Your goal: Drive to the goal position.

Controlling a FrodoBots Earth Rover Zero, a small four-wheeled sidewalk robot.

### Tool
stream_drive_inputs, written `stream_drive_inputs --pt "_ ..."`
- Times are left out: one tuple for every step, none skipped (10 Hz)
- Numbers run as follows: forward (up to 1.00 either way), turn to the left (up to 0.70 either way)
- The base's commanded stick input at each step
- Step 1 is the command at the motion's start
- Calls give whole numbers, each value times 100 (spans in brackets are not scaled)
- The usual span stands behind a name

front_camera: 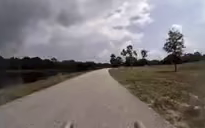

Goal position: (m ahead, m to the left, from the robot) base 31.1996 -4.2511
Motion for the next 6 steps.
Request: stream_drive_inputs --pt "85 0" --pt "85 0" --pt "85 0" --pt "85 0" --pt "85 0" --pt "85 0"
